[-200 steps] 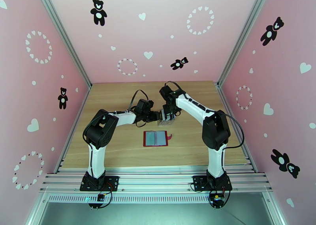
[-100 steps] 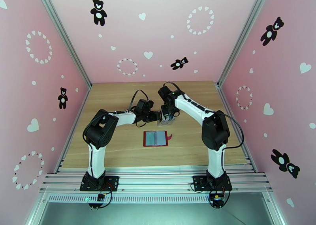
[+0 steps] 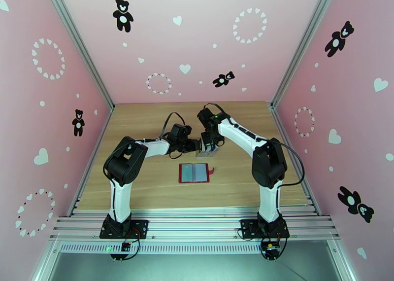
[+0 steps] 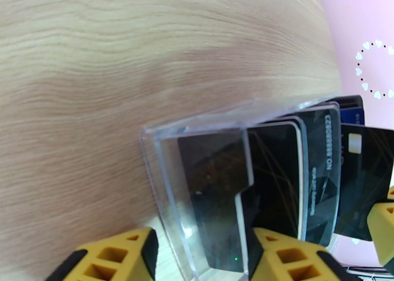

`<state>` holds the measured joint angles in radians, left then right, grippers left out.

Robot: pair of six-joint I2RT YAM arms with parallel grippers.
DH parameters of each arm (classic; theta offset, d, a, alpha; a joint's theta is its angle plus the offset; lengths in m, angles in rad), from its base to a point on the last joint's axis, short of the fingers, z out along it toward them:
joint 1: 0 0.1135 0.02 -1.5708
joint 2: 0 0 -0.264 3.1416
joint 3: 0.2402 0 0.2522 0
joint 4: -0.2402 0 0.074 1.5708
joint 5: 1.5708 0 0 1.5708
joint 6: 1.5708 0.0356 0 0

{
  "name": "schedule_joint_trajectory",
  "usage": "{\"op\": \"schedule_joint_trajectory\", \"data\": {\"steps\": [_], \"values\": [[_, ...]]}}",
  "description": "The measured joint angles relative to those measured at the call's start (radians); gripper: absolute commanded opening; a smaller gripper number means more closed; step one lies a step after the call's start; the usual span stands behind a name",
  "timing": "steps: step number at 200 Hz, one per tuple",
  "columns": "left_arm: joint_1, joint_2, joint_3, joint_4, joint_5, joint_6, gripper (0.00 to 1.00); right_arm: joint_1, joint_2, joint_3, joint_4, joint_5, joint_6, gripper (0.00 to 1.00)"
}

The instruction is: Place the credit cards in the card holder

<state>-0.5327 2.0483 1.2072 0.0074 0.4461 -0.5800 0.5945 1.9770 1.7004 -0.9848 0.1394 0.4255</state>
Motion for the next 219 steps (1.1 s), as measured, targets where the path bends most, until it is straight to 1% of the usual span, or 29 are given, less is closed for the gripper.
{"op": "schedule_joint_trajectory", "data": {"steps": [100,153,199,219], "values": [[0.0,0.0,0.0,-0.001,0.0,0.004,0.54,0.0,-0.057,-0.066,-0.011,-0.051,-0.011,0.0],[0.0,0.0,0.0,0.0,0.0,0.004,0.54,-0.031,-0.079,-0.07,-0.008,-0.081,0.006,0.0],[0.0,-0.002,0.0,-0.003,0.0,0.016,0.54,-0.043,-0.199,-0.072,0.023,-0.114,0.034,0.0],[0.0,-0.015,0.0,-0.026,-0.01,0.021,0.54,-0.044,-0.27,-0.108,0.049,-0.14,0.05,0.0]]}}
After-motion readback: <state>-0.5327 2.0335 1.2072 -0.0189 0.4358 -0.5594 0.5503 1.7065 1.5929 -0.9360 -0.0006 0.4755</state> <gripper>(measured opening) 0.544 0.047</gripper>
